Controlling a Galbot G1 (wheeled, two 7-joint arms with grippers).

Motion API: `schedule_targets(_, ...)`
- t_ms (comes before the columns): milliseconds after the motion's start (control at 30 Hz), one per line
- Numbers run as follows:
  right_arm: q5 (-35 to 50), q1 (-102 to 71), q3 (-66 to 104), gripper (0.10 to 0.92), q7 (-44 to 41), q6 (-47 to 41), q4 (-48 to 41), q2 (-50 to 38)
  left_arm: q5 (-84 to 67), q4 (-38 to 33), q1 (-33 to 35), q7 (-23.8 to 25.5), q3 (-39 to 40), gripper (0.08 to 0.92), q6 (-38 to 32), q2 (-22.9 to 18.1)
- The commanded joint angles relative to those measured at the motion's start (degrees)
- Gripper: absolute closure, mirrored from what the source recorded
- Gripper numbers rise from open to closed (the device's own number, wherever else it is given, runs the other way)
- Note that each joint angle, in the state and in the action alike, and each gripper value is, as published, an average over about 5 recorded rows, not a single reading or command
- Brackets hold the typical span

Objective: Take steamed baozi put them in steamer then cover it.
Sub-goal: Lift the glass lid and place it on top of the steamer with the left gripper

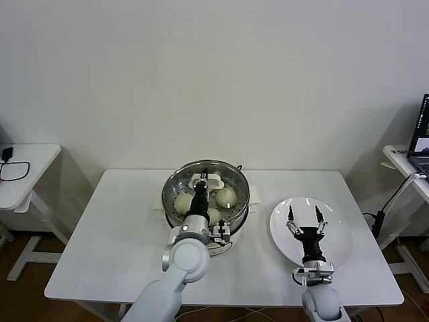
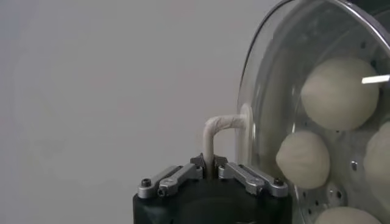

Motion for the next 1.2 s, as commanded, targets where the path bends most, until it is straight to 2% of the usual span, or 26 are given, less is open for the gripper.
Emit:
schedule_targets(33, -0.10, 0.13, 0.00, 0.203, -0.02, 0.08, -0.19, 0.06, 1.04, 0.61, 0.10, 0.43, 0.30, 0.813, -0.07, -0.29)
schedule_targets(700, -0.14, 0.45, 0.15, 0.203, 0.04, 0.17, -0.23, 0.13, 1.07, 1.07, 0.93, -0.14, -0.80, 0.808, -1.64, -0.23)
schedule_targets(800, -0.06, 0.46, 0.12, 0.203, 0.04, 0.06, -0.14, -0.03, 0.99, 0.22, 1.48, -0.12, -0.92, 0.760, -1.67, -0.20)
schedule_targets(933, 0.09, 0.62, 0.06, 0.203, 0.05, -0.10, -0.08, -0.36, 0.58, -2.31, 2.86, -0.01, -1.05, 0.643, -1.62, 0.10)
schedule_targets(1200, 0.20, 1.23, -0.20, 0.203, 0.24, -1.02, -0.02, -1.02, -3.04, -12.81, 8.85, -0.08, -1.13, 0.395, -1.32, 3.07)
